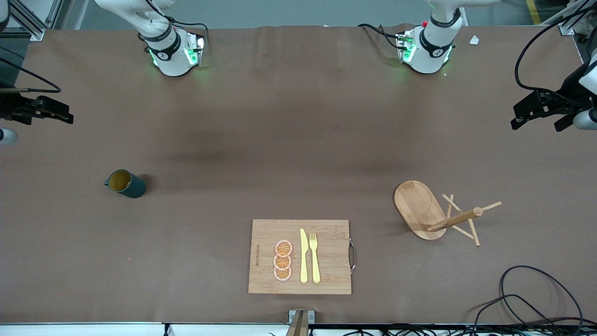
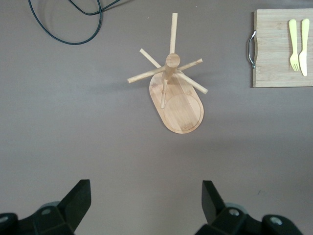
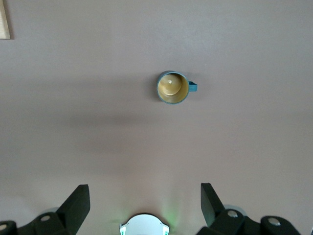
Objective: Transfer cup from left to right arm and place
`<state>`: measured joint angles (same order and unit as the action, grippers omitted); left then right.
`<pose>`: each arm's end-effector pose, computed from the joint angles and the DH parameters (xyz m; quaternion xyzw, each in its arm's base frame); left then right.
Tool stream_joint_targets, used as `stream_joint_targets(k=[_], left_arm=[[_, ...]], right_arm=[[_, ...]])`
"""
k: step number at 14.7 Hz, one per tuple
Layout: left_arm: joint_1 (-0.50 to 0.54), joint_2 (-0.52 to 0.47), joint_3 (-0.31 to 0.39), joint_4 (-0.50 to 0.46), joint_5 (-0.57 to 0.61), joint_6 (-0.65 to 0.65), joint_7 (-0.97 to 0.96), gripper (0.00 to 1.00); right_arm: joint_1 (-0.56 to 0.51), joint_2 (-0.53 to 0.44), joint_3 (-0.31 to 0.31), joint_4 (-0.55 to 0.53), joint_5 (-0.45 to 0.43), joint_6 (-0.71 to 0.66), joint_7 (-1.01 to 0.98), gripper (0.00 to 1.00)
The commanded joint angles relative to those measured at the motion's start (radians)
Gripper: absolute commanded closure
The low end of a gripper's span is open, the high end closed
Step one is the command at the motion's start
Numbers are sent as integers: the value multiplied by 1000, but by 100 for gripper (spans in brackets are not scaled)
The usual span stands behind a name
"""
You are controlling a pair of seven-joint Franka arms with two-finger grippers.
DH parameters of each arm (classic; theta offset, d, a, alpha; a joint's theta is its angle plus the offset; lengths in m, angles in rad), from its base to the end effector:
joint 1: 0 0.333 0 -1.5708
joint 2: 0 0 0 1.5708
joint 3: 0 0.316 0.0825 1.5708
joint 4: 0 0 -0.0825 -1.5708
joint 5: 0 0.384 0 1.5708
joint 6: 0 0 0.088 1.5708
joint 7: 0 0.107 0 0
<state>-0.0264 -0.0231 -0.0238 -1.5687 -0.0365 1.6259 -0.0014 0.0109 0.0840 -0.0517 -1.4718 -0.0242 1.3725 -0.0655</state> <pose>0.5524 -0.0316 0.6434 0.9987 -0.0241 0.0397 0.0190 0.5579 -0.0244 0.6081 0.9956 0.0109 -0.0921 0.0093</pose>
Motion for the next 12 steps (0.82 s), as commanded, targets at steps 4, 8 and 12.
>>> stream_joint_targets(k=[4, 8, 12], left_arm=[[-1, 2, 2, 9, 3, 5, 4, 0], [-1, 2, 4, 9, 3, 5, 4, 0], [-1, 2, 2, 9, 3, 5, 4, 0]], right_arm=[[-2, -110, -4, -105, -3, 46, 12, 0], [-5, -151, -5, -105, -5, 48, 12, 0], [-25, -182, -7, -104, -5, 34, 15, 0]])
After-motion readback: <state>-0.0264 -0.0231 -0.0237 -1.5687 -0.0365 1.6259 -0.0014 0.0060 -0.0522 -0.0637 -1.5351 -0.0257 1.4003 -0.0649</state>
